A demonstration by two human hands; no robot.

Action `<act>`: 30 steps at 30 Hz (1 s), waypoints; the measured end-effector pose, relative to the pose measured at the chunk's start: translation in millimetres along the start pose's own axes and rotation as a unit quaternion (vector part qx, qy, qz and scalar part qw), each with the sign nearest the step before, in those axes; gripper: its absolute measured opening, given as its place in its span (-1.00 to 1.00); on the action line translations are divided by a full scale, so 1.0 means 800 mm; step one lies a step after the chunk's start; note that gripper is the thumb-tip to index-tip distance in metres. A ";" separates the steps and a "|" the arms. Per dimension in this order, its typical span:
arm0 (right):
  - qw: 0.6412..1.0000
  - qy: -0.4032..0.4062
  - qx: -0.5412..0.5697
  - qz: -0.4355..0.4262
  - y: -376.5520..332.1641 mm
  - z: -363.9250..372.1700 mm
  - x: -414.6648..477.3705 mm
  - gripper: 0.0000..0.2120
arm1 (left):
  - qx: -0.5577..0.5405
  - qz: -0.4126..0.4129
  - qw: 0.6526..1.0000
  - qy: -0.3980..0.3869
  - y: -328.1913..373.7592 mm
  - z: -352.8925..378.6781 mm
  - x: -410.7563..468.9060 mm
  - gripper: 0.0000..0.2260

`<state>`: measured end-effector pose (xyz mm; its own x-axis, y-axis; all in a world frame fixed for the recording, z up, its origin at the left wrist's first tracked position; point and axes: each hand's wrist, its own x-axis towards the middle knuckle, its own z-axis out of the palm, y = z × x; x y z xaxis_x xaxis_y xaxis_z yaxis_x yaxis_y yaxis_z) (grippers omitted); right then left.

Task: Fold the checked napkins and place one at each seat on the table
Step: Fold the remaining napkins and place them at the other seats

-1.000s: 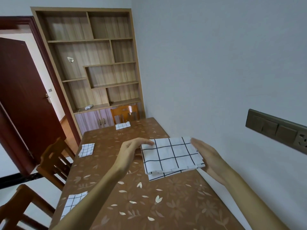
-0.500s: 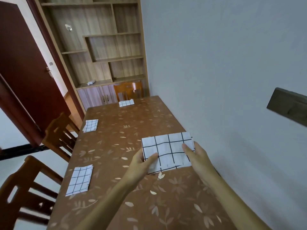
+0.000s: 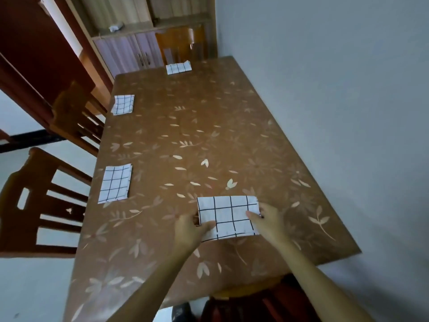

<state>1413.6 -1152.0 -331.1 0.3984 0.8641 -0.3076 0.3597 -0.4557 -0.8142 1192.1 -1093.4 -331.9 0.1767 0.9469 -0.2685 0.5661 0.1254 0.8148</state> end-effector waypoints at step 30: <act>0.877 -0.107 -0.402 -0.240 0.112 0.157 0.000 -0.44 | 0.437 0.172 0.881 -0.062 -0.164 0.086 -0.013 -0.52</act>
<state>1340.0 -1165.9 -466.1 -0.0982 0.9788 -0.1797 0.9554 0.0422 -0.2923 1171.5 -1140.0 -471.2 0.5149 0.8377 -0.1820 0.8558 -0.4899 0.1664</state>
